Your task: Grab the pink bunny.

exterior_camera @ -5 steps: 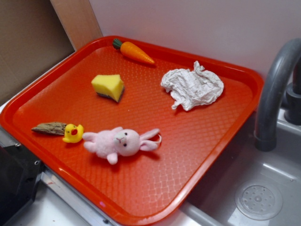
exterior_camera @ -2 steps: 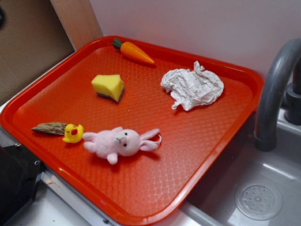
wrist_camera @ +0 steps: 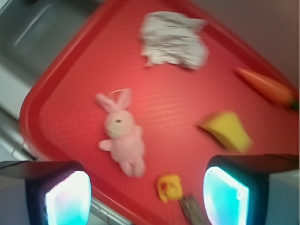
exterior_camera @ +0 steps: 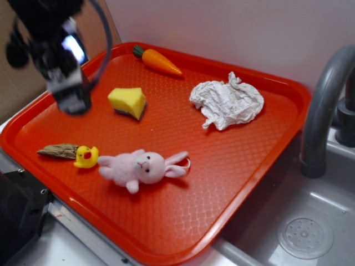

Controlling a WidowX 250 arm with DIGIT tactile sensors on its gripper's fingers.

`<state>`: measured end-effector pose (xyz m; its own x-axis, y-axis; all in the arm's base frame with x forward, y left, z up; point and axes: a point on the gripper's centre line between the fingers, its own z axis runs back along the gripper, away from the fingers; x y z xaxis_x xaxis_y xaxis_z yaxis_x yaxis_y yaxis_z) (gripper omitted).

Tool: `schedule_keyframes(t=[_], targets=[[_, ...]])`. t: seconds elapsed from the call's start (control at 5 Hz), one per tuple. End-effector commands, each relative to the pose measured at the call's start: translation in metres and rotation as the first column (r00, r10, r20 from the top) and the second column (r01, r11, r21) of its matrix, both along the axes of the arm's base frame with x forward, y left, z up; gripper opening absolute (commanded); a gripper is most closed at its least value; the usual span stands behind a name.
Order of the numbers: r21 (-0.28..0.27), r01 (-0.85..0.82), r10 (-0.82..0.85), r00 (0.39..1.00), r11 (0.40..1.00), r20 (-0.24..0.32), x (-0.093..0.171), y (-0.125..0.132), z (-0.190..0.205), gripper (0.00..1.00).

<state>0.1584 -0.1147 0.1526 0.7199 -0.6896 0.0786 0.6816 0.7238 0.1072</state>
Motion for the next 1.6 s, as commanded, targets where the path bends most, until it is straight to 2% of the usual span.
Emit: schedule_keyframes(t=[0.0, 0.2, 0.4, 0.6, 0.8, 1.0, 1.2, 1.4], targets=[[0.046, 0.273, -0.270, 0.962, 0.961, -0.049, -0.011, -0.008, -0.056, 1.00], [0.073, 0.263, -0.257, 0.963, 0.962, -0.086, -0.009, -0.001, -0.074, 1.00], [0.051, 0.261, -0.253, 0.960, 0.964, -0.120, -0.007, -0.003, -0.095, 1.00], [0.015, 0.247, -0.243, 0.963, 0.969, -0.115, -0.002, -0.007, -0.114, 1.00], [-0.031, 0.182, -0.185, 0.977, 0.983, -0.105, 0.002, -0.009, -0.129, 0.80], [-0.041, 0.112, -0.115, 0.990, 0.993, -0.086, 0.002, -0.005, -0.124, 0.00], [0.040, -0.043, 0.047, 0.994, 0.998, -0.098, 0.005, -0.002, -0.114, 0.00], [0.148, -0.278, 0.299, 0.943, 0.949, -0.147, 0.021, 0.012, -0.064, 0.00]])
